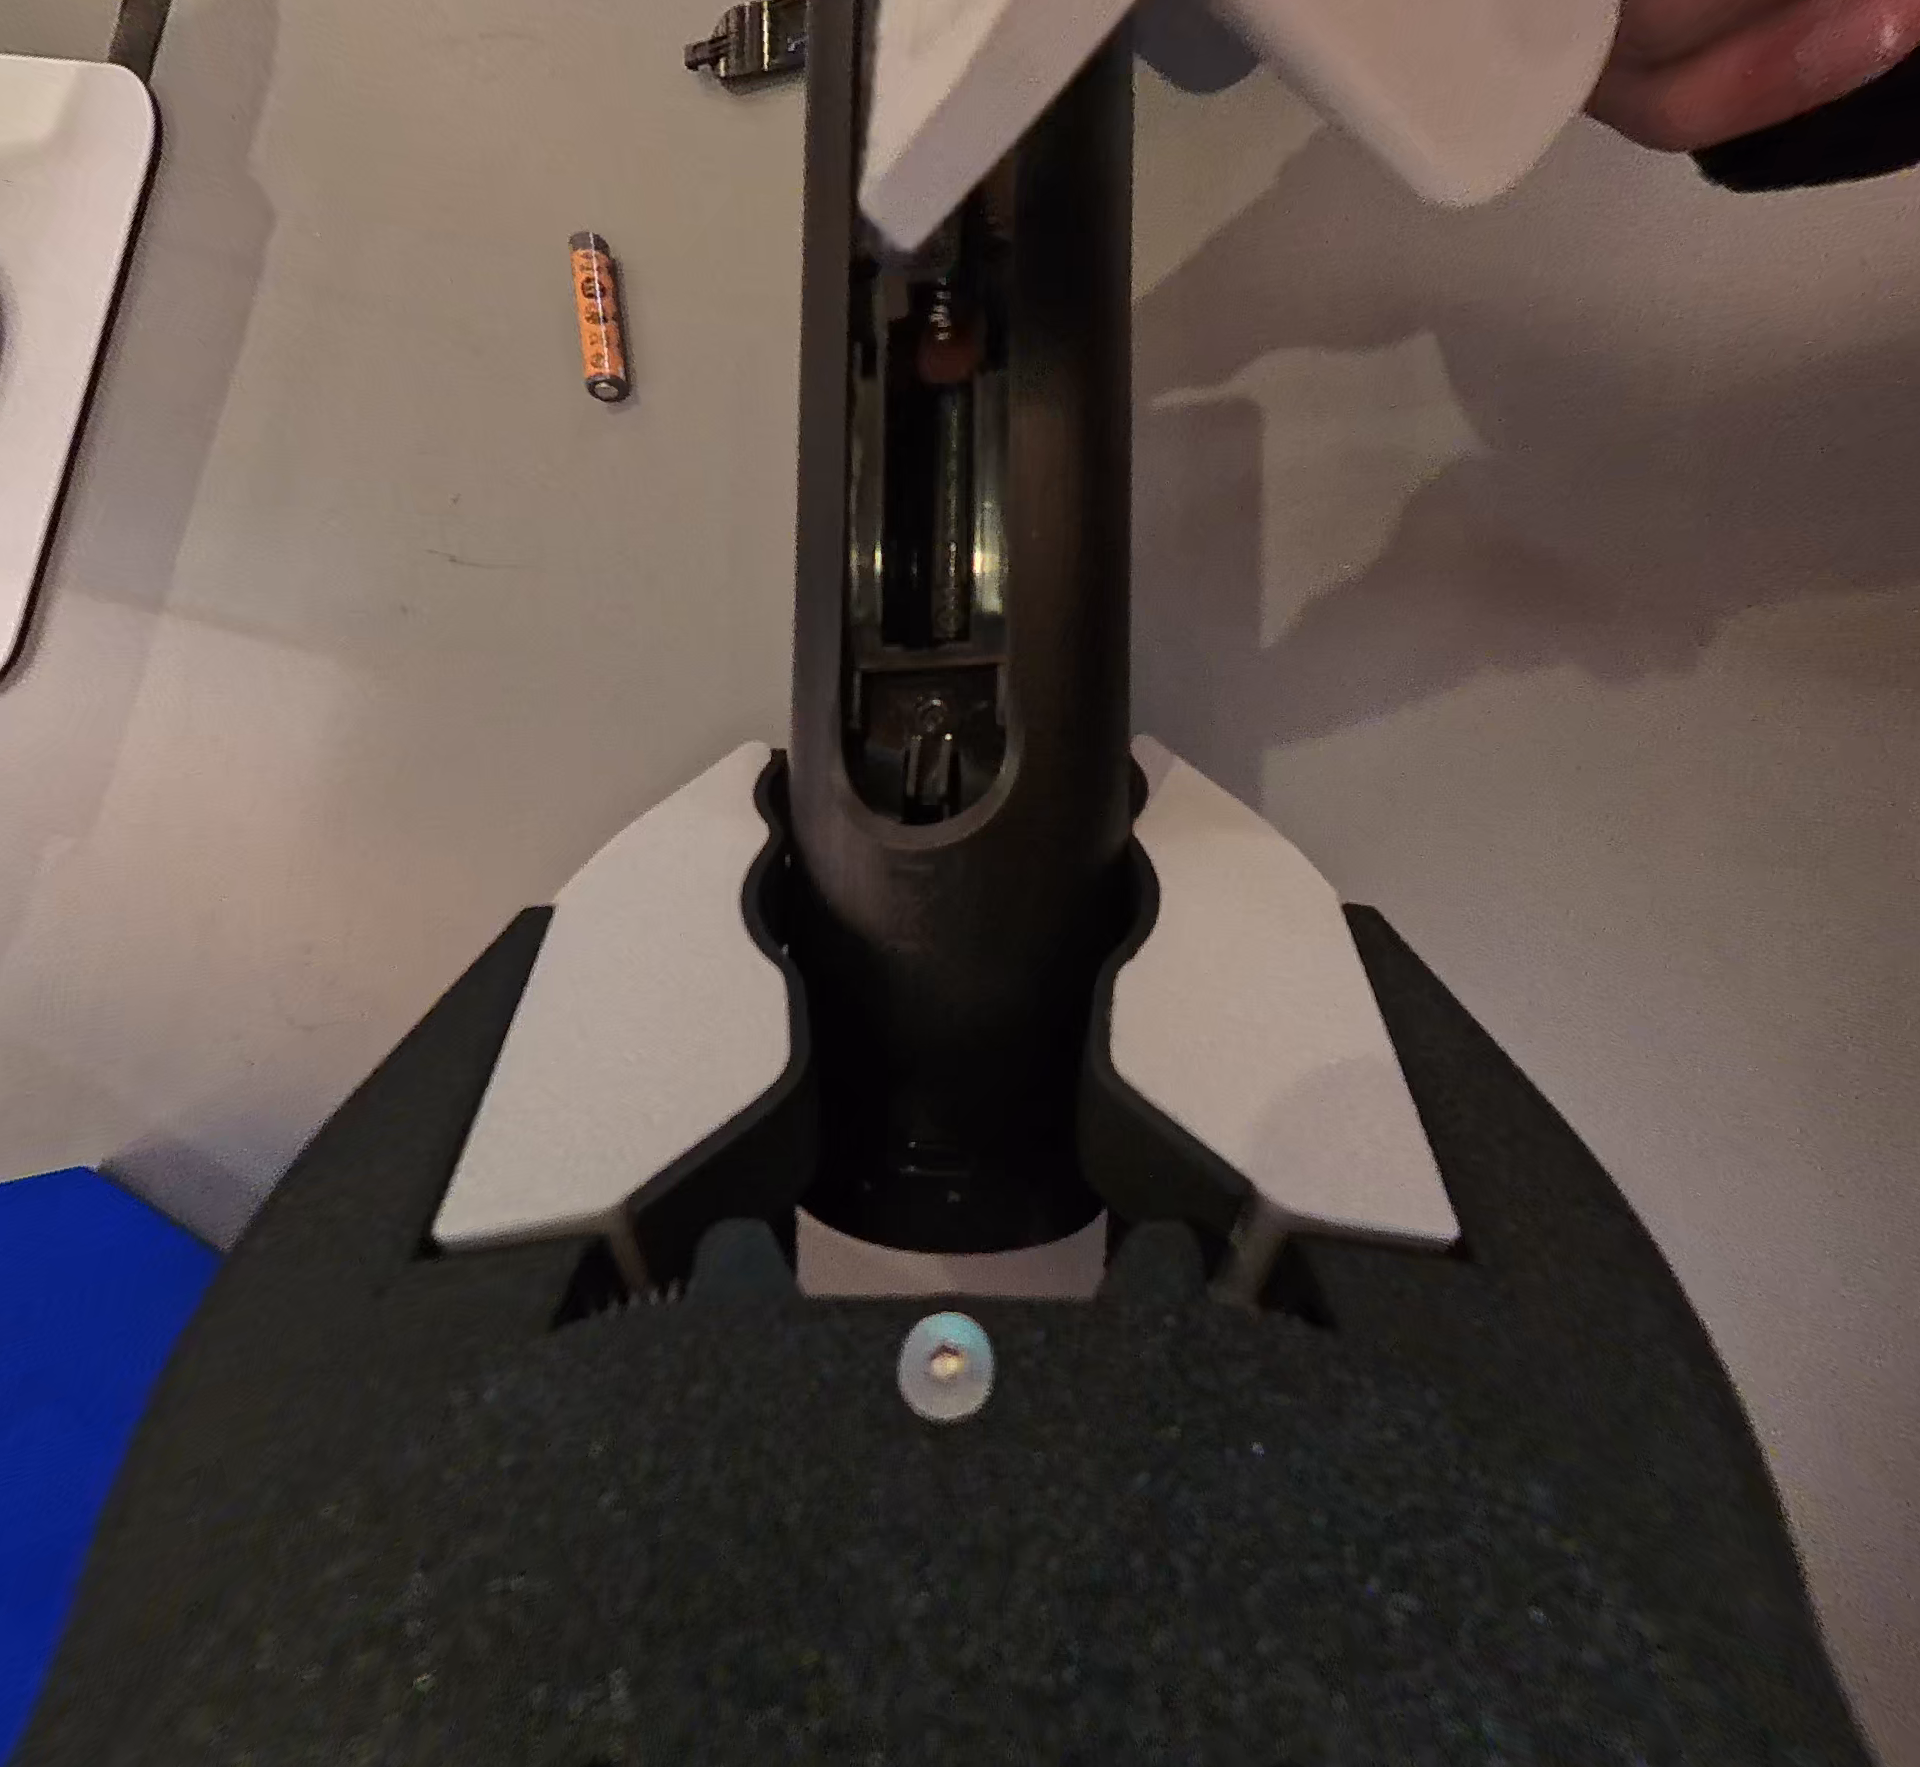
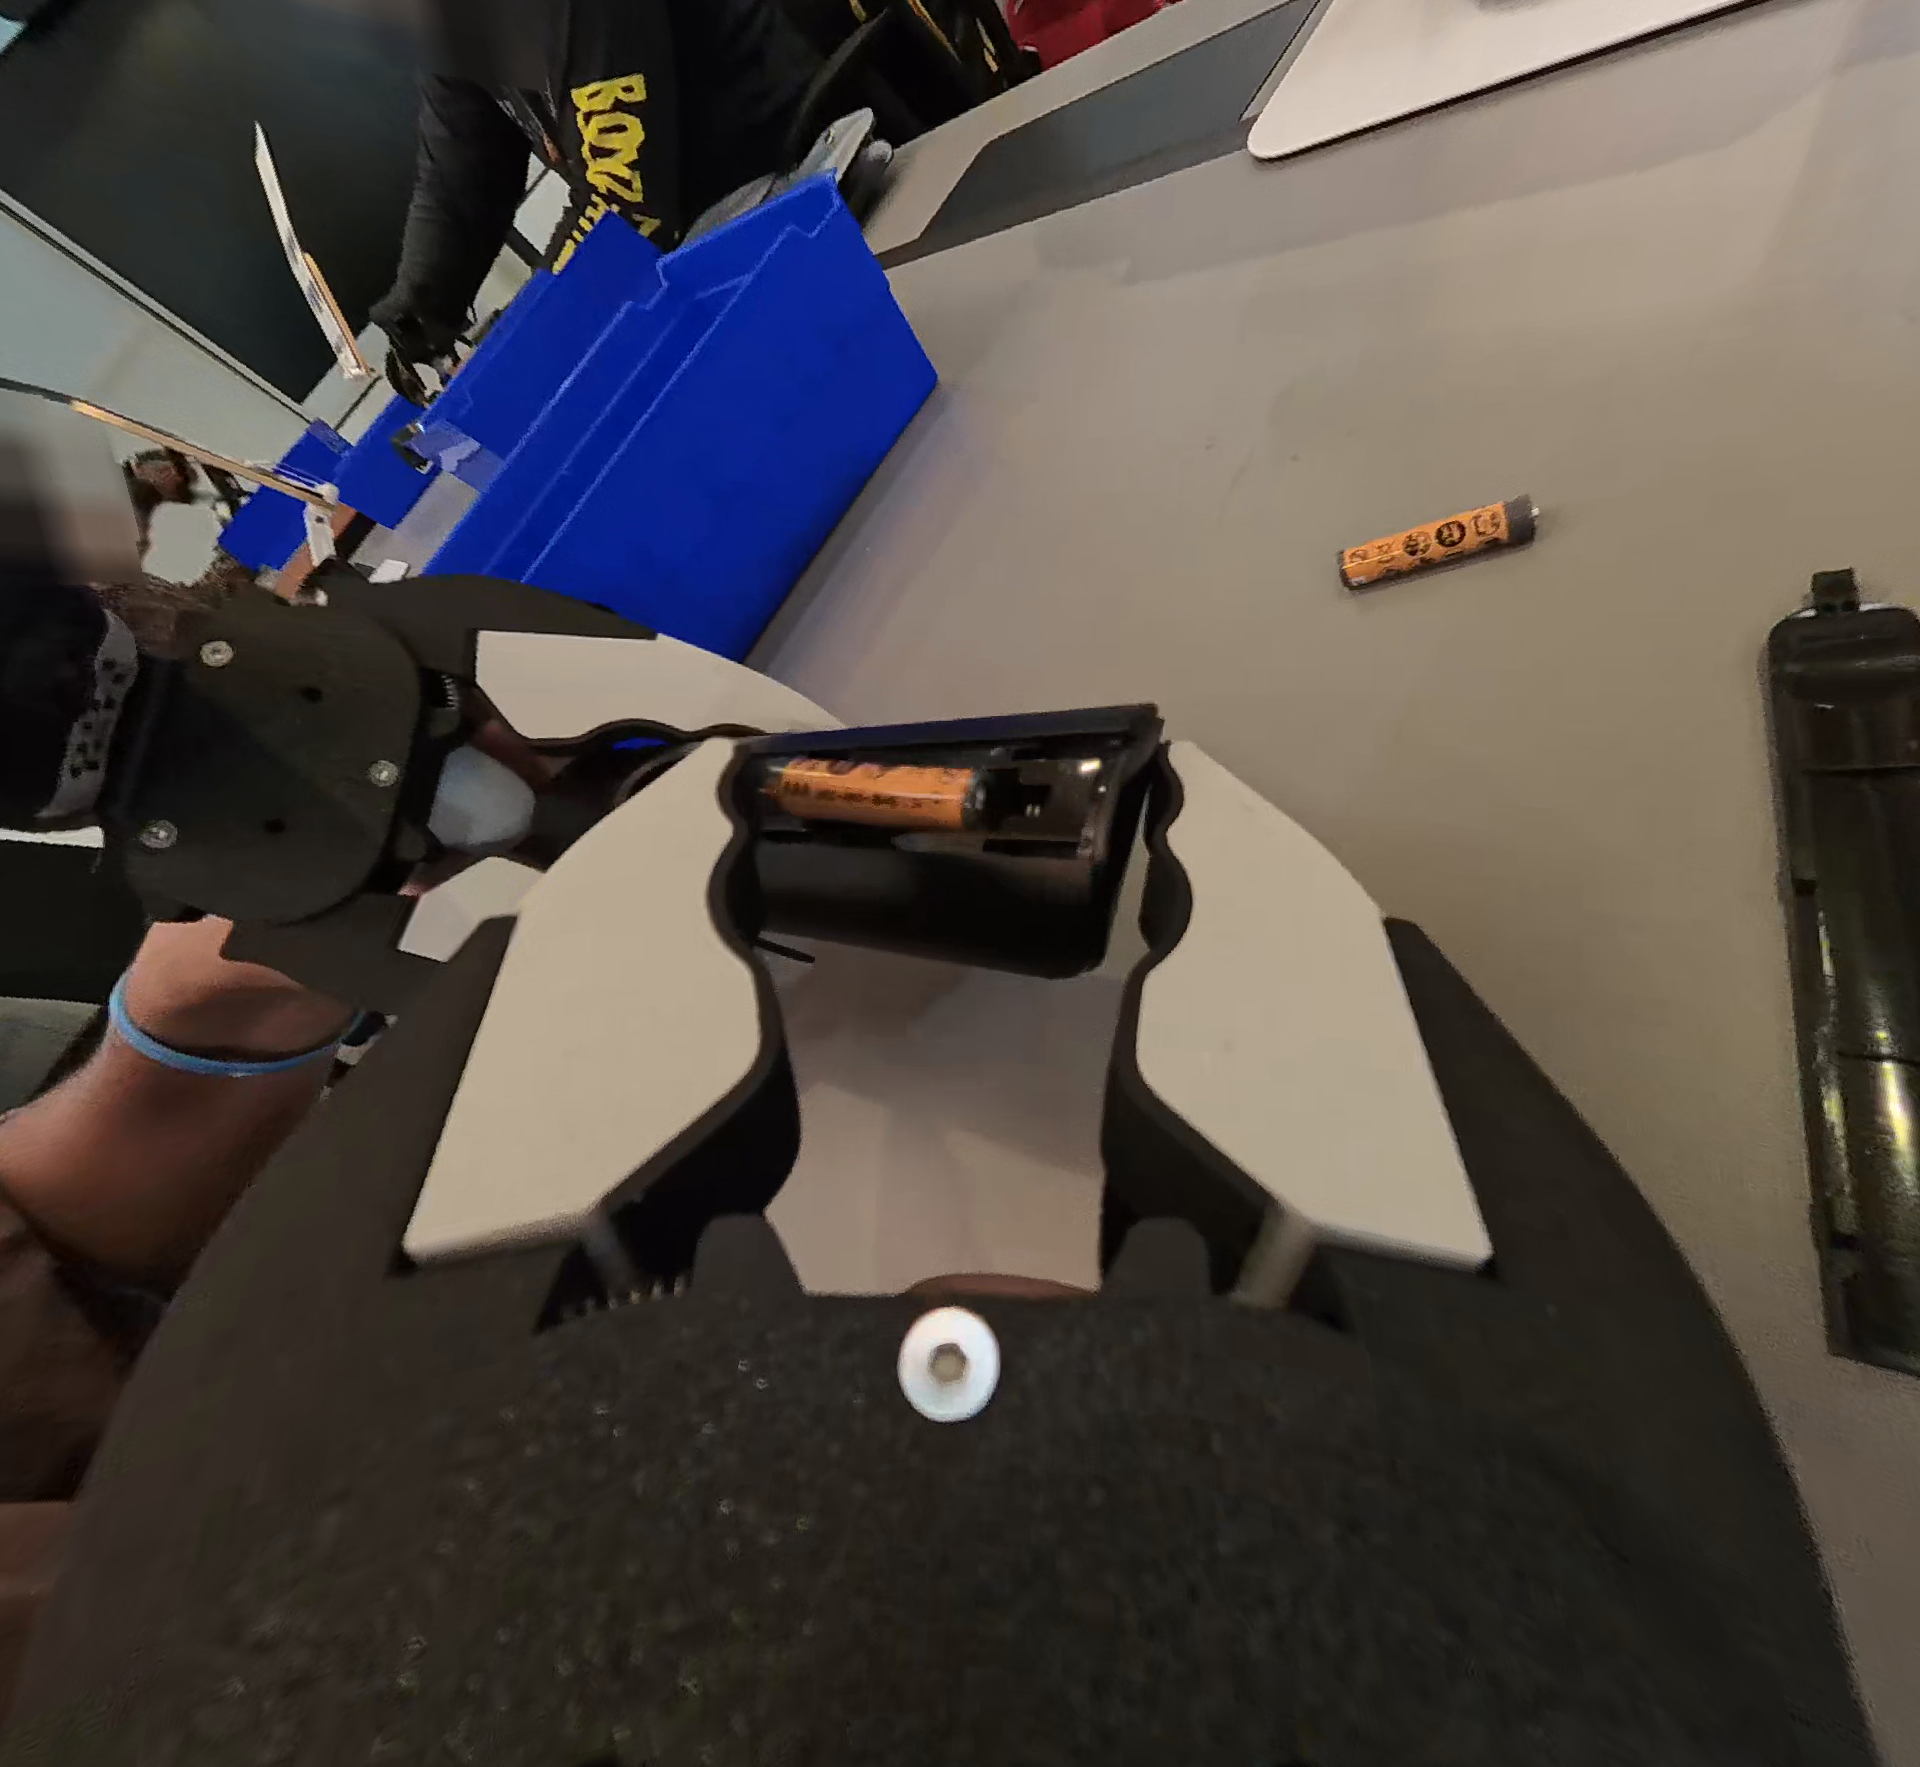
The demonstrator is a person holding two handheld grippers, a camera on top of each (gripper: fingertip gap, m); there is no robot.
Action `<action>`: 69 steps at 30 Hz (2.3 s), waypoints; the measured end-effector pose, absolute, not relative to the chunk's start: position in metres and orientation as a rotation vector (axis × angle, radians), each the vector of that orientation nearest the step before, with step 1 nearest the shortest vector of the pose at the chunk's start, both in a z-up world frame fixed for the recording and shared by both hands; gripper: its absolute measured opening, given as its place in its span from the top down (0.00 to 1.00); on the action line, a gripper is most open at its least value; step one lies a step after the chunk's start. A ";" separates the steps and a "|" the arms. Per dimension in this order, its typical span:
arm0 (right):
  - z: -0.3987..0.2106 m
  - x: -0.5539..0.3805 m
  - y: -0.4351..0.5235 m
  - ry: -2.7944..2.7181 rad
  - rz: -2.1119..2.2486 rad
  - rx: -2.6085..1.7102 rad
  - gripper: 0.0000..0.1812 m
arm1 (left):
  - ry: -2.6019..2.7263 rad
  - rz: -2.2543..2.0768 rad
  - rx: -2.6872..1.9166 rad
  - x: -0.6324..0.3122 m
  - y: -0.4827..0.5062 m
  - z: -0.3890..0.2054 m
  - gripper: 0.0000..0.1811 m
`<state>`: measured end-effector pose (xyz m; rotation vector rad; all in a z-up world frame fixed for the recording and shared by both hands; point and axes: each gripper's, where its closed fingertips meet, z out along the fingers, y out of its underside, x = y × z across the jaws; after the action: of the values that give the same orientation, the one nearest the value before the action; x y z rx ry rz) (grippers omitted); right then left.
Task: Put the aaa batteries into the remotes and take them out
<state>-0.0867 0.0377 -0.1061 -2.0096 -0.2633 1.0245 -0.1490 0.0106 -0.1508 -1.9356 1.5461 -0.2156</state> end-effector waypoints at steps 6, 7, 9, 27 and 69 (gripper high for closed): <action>-0.108 -0.087 0.035 -0.295 0.978 -2.014 0.62 | 1.552 -0.209 -1.933 -0.149 0.008 -0.150 0.68; -0.109 -0.086 0.035 -0.294 0.985 -2.015 0.62 | 1.553 -0.214 -1.935 -0.150 0.008 -0.150 0.68; -0.110 -0.085 0.034 -0.304 0.992 -2.020 0.64 | 1.555 -0.215 -1.937 -0.150 0.008 -0.151 0.68; -0.106 -0.068 0.032 -0.296 0.768 -1.999 0.60 | 1.555 -0.180 -1.930 -0.145 0.005 -0.150 0.68; -0.119 -0.064 0.024 -0.319 0.660 -2.029 0.68 | 1.563 -0.119 -1.940 -0.141 -0.003 -0.157 0.68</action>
<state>-0.0637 0.0240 -0.1186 -2.0286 -0.3185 0.6601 -0.1408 -0.0027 -0.1572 -1.9402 1.5628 -0.1187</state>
